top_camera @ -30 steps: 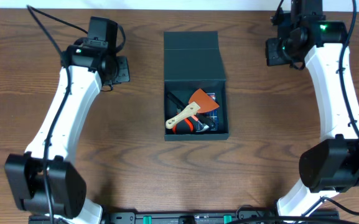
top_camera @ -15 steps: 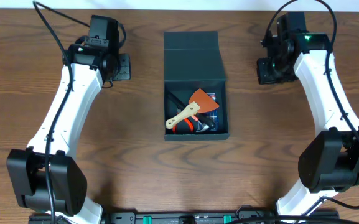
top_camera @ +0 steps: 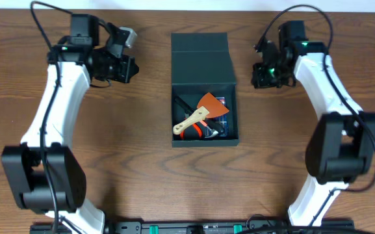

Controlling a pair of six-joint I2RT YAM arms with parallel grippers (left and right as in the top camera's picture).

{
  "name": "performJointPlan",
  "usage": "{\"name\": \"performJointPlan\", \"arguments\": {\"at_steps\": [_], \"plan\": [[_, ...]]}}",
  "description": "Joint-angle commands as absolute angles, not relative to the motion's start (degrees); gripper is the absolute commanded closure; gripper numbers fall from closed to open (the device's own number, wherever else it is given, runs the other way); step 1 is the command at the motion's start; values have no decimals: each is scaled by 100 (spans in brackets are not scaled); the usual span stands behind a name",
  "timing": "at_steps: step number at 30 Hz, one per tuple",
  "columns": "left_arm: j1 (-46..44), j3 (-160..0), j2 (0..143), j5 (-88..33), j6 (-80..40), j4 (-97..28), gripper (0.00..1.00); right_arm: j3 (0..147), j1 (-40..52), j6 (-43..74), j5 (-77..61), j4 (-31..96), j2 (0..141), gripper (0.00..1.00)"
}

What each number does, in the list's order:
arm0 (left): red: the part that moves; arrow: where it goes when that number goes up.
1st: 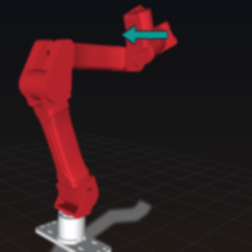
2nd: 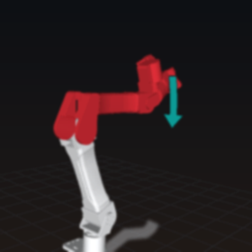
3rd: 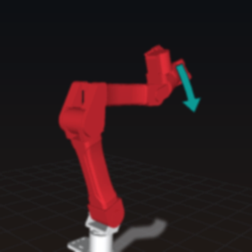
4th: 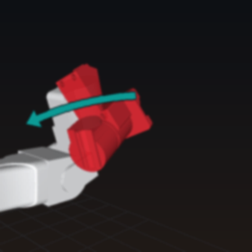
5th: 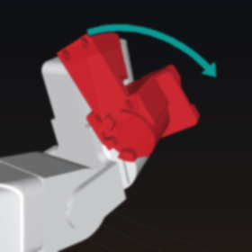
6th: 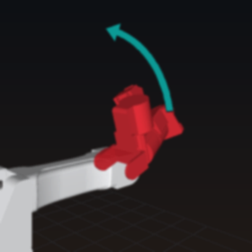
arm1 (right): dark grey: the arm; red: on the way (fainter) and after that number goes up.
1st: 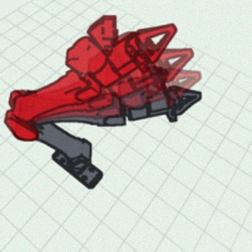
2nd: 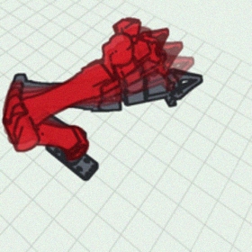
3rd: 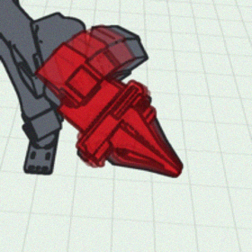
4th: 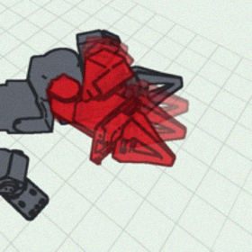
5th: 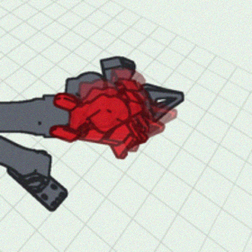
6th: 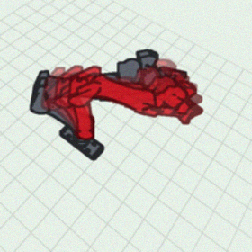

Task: Pack container
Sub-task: 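Move both grippers to the box lid's two sides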

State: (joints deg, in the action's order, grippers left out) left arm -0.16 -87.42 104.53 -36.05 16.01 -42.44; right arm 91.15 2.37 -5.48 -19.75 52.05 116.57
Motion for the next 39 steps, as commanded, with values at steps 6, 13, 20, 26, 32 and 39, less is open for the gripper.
{"name": "performJointPlan", "arguments": {"at_steps": [6,13,20,26,32,39], "plan": [[217,-8805,11483,-5247,1817,-4099,94,9063,242,-714,-2915,5103,12383,99],[217,-8805,12261,-6377,1575,-3516,94,9063,78,-738,-3052,4921,12440,99],[211,-8805,12634,-6407,1321,-3107,94,9063,-301,-738,-3594,4663,12442,99],[128,-8805,12748,-6539,1120,-2727,94,9063,-563,-683,-3931,4296,12444,99],[25,-8805,12905,-6709,755,-2270,94,9063,-624,-344,-4150,3948,12488,99],[-54,-8805,12929,-6698,646,-2073,94,9063,-558,-21,-4324,3837,12807,99]]}}
